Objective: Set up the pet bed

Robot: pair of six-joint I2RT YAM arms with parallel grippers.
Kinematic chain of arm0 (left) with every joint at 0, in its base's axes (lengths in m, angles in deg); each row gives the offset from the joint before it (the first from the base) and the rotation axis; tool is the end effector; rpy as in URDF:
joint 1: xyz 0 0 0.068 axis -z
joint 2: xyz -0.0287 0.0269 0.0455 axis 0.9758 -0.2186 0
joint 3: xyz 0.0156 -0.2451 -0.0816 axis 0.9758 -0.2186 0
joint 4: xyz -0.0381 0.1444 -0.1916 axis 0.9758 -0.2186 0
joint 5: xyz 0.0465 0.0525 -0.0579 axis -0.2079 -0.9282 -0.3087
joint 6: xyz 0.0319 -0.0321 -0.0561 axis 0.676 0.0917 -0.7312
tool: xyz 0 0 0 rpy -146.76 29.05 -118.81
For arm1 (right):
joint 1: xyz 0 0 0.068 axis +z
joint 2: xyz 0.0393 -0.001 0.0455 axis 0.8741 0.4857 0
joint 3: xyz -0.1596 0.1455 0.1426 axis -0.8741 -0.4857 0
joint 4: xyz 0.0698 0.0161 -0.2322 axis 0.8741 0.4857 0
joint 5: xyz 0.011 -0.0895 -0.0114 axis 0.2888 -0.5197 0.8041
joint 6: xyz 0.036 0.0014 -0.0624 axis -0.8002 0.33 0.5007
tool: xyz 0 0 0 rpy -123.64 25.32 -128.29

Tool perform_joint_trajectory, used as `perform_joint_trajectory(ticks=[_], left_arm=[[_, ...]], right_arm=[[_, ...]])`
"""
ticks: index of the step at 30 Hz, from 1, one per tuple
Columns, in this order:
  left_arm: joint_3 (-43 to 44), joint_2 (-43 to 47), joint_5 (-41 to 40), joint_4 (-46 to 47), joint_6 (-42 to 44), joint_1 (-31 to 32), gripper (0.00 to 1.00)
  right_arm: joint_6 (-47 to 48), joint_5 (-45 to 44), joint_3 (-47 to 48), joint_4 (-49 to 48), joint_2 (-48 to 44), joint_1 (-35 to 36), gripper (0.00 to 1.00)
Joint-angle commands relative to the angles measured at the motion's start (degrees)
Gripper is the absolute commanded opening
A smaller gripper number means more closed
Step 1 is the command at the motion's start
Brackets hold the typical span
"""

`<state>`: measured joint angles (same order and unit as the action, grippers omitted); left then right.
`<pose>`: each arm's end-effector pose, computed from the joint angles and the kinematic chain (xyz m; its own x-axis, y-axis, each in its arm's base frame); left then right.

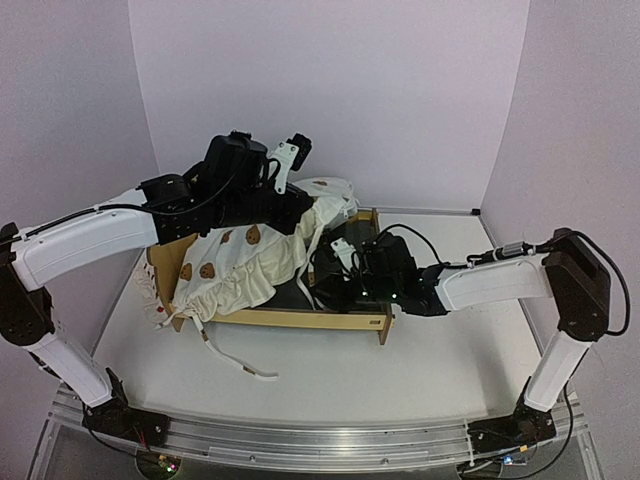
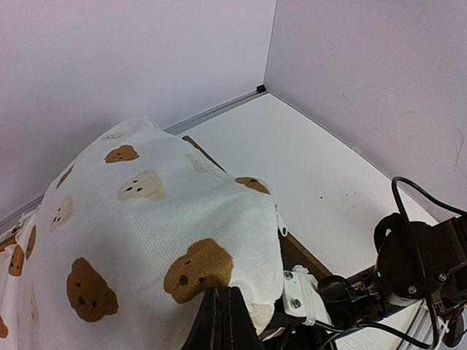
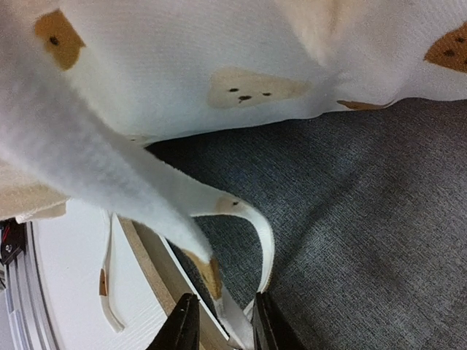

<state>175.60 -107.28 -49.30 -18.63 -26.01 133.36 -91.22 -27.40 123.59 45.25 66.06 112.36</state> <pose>0.2106 -0.2946 0.3648 -0.3066 0.2233 -0.9253 0.6975 0.7141 -0.0589 0.2423 0.3125 0.1959 -0.3836 -0.2285 -0.8948 -0.7796 0.5996 0.1810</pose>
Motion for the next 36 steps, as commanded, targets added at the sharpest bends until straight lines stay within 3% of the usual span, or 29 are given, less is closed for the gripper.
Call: perform_joint_trajectory(ticks=[1, 7, 12, 23, 36], left_arm=[[3.9, 0.2, -0.3, 1.5, -0.4, 0.4, 0.00], [4.3, -0.1, -0.4, 1.5, -0.5, 0.4, 0.00], [4.4, -0.1, -0.6, 1.4, -0.7, 0.4, 0.00], [4.4, -1.1, 1.6, 1.7, -1.2, 0.7, 0.00], [4.7, -2.8, 1.8, 2.2, -2.2, 2.0, 0.00]], right_arm=[[-0.2, 1.2, 2.9, -0.9, 1.3, -0.1, 0.26], [-1.4, 2.0, 3.1, -2.1, 1.6, 0.0, 0.17], [-1.4, 1.4, 1.7, -2.6, 0.2, 0.0, 0.00], [-4.0, -8.4, -8.3, -0.1, -12.5, 0.0, 0.00], [-4.1, -12.3, -11.1, 2.0, -12.2, 0.0, 0.00]])
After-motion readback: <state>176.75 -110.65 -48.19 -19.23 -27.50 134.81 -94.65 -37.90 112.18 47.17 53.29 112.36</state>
